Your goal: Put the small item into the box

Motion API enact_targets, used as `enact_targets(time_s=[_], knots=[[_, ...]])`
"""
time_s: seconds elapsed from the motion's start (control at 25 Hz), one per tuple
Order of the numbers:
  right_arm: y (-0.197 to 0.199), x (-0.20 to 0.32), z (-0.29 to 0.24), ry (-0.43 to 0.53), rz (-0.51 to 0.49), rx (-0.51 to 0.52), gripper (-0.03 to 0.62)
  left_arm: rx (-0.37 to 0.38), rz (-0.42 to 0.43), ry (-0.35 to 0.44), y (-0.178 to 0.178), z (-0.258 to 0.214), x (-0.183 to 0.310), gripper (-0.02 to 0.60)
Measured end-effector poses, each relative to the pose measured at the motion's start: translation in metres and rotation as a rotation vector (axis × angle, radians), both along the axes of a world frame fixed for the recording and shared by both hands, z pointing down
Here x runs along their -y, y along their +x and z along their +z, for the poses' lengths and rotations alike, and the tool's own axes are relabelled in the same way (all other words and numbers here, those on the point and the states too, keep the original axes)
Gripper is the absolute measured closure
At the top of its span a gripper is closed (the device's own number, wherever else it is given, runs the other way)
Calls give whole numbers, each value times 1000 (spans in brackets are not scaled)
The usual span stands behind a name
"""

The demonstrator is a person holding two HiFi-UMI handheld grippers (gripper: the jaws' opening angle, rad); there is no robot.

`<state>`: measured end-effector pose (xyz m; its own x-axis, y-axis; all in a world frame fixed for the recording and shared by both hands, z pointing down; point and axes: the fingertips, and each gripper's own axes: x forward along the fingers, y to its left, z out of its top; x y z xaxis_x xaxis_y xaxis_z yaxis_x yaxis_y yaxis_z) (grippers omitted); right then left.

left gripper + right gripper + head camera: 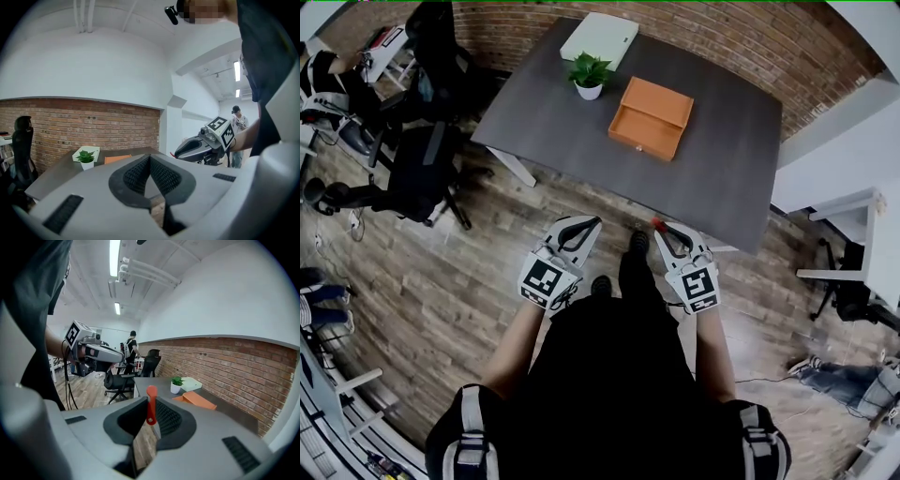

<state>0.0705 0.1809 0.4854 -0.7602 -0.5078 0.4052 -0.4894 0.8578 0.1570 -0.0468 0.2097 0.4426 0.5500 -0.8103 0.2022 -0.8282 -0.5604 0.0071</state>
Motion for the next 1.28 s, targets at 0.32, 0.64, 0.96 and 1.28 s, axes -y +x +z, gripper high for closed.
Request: enact_targets(time_s=[0.32,0.64,0.96,1.28], knots=[[-18,36,-4,5,-43,27,528,7,-42,-7,-12,-1,29,558],[-17,70,4,-17,-46,29,528,9,-58,-26,-12,5,61,558],[-10,118,5,-26,-63,33,528,10,-72,-35,-4,6,112,558],[-5,182,2,-38,-107,35,528,15,-103,-29,8,-3,170,558]])
